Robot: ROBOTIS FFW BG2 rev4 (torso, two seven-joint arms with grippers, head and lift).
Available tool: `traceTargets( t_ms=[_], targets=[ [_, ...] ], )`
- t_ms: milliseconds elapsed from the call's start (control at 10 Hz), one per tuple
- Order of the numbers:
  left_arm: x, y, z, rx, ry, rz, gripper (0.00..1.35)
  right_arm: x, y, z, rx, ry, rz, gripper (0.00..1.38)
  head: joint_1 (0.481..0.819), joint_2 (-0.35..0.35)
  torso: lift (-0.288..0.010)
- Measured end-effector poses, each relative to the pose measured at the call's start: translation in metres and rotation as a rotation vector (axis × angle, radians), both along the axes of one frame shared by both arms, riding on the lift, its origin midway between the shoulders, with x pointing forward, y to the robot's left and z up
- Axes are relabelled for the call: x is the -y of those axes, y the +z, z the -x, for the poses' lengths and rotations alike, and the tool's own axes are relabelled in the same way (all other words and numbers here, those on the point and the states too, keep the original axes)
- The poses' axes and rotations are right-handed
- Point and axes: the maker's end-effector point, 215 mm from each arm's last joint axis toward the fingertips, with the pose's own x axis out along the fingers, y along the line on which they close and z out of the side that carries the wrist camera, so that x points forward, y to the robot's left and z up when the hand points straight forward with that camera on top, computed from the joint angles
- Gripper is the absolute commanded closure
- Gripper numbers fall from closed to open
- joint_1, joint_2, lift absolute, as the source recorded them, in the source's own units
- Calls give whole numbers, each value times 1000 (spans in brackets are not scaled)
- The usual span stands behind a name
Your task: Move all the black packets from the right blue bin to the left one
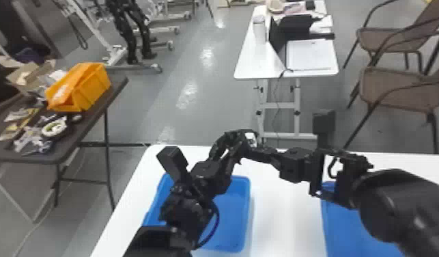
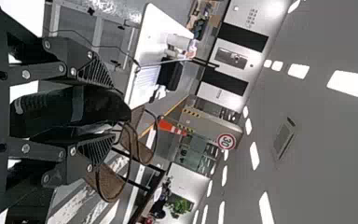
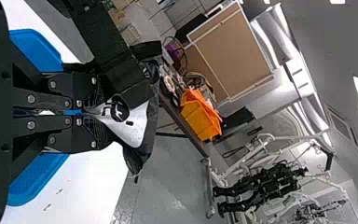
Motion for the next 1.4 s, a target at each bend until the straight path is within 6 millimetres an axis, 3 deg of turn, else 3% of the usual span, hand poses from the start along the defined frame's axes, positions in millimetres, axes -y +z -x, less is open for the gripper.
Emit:
traceTargets(
  t_ms=[100,300,400,600,700,900,1000,1100,1300,1400],
  targets=[
    [-1,2,0,11,6,1,1222,0,-1,0,-2,0,1,1177,695,279,0],
    [-6,6,1,33,23,3,1222,1,-5,0,-8,-6,-1,170,695,281,0],
    [-14,7,2,41,46,-2,1222,4,-9,-1,-16,-16,-5,21,695,285,0],
    [-55,1,6,55,131,-125,1222,31,-18,-12,-4,-81,17,222,695,298,0],
    [-91,-14,15,34,193,-265,1222,61,-26,-21,2,-157,46,263,695,301,0],
    [-153,-63,48,-70,285,-455,1222,123,-45,-27,-11,-311,92,271,695,311,0],
    [-173,-89,64,-123,305,-509,1222,151,-58,-22,-41,-370,93,271,695,312,0],
    [-184,-108,75,-160,310,-546,1136,173,-70,-15,-71,-411,96,269,695,310,0],
    [-188,-125,83,-195,301,-567,248,206,-84,-4,-81,-464,155,268,695,286,0],
    [-188,-119,83,-173,305,-571,59,221,-85,0,-64,-497,201,268,695,269,0]
  ],
)
